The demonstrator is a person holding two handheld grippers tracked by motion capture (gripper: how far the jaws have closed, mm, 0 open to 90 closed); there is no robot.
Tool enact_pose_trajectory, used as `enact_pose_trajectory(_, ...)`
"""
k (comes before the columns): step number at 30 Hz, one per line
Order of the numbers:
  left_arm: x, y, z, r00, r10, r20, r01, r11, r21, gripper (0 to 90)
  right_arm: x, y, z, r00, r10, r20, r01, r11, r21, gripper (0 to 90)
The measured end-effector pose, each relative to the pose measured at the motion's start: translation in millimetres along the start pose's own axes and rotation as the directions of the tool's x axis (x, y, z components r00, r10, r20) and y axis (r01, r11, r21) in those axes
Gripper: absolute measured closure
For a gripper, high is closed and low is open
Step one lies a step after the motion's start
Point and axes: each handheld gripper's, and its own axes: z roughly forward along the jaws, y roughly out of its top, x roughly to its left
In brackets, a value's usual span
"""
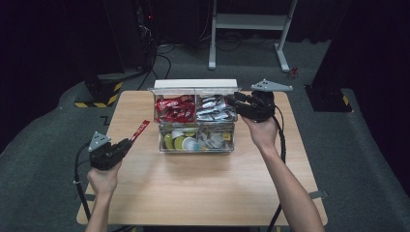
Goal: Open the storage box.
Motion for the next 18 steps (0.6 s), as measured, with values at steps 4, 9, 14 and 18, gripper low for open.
enact_pose_trajectory(4,-1.3,-3.4,3.9,1.0000,0.002,-0.001,-0.002,1.0000,0.008,80.6,0.1,0.2,0.2,1.0000,0.001,-0.001,-0.001,1.000,0.000,60.2)
enact_pose_trajectory(9,-1.5,-9.1,10.8,0.9999,-0.015,-0.002,0.015,0.9997,0.020,80.5,1.6,0.3,1.0,1.0000,0.002,-0.001,-0.002,1.000,-0.001,60.1)
enact_pose_trajectory(14,0.5,-15.0,18.0,0.9995,-0.027,-0.014,0.028,0.9991,0.033,80.5,2.7,0.8,1.3,1.0000,-0.001,-0.001,0.001,1.000,-0.006,60.1)
enact_pose_trajectory(18,0.7,-19.0,22.2,0.9995,-0.015,-0.028,0.016,0.9987,0.048,80.6,2.5,0.7,1.4,1.0000,0.000,0.000,0.000,1.000,-0.003,60.2)
